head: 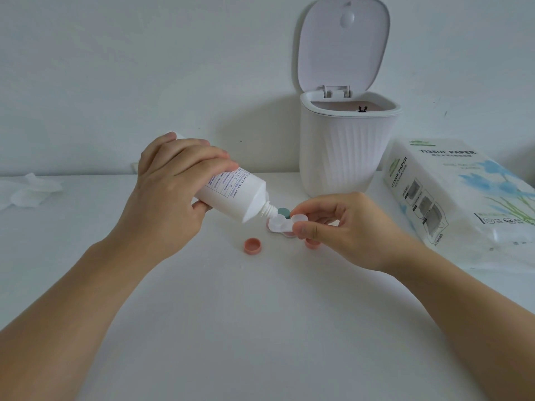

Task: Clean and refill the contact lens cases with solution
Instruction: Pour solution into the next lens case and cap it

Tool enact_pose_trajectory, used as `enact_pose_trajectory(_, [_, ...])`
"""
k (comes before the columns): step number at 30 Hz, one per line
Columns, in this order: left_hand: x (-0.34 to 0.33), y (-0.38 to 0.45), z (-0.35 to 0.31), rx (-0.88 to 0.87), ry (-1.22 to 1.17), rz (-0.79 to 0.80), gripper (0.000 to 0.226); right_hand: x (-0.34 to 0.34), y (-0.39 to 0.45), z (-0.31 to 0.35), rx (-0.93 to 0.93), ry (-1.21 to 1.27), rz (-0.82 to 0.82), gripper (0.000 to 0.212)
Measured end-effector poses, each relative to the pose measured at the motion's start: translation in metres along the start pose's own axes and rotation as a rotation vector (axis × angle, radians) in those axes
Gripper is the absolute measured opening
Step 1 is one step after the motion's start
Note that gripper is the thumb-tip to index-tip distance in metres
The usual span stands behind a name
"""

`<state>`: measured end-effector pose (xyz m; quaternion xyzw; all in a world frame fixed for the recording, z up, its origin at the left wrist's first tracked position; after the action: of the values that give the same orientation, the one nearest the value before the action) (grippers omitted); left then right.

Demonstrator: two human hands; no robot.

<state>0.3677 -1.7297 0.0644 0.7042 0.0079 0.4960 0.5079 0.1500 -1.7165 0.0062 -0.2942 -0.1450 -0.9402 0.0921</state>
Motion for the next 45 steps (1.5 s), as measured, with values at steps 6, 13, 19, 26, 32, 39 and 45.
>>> enact_pose_trajectory(6, [0.001,0.0,-0.002,-0.013,-0.001,-0.012,0.061,-0.001,0.0,0.0,0.004,-0.021,0.009,0.012])
enact_pose_trajectory(13, [0.001,0.0,-0.001,-0.014,0.007,-0.022,0.061,0.0,0.0,0.001,0.01,0.001,0.005,0.011])
enact_pose_trajectory(19, [0.001,0.0,0.0,-0.018,0.009,-0.039,0.062,0.0,0.0,0.001,0.015,0.026,-0.004,0.011])
enact_pose_trajectory(26, [0.0,0.0,0.002,-0.018,0.004,-0.046,0.064,0.0,0.0,0.0,0.011,0.03,-0.006,0.011])
enact_pose_trajectory(32, [-0.001,-0.002,0.006,0.014,-0.015,-0.06,0.065,0.001,0.0,0.002,0.042,0.071,-0.015,0.007])
enact_pose_trajectory(39, [0.001,-0.008,0.017,0.199,-0.206,-0.048,0.071,0.005,0.001,0.002,0.074,0.116,-0.034,0.01])
enact_pose_trajectory(45, [-0.001,-0.014,0.026,0.34,-0.357,-0.056,0.076,0.011,0.002,0.003,0.115,0.077,-0.069,0.019])
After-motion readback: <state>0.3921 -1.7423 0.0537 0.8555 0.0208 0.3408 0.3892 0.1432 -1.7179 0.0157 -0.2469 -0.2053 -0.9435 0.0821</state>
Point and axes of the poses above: each hand's wrist, its own y-axis towards the middle knuckle, its own x-axis out of the back of the hand, z = x × y, the point moved 8 cm from there along y, towards the middle knuckle, and after that the axes turned 4 degrees about -y, right-handed, at the moved point
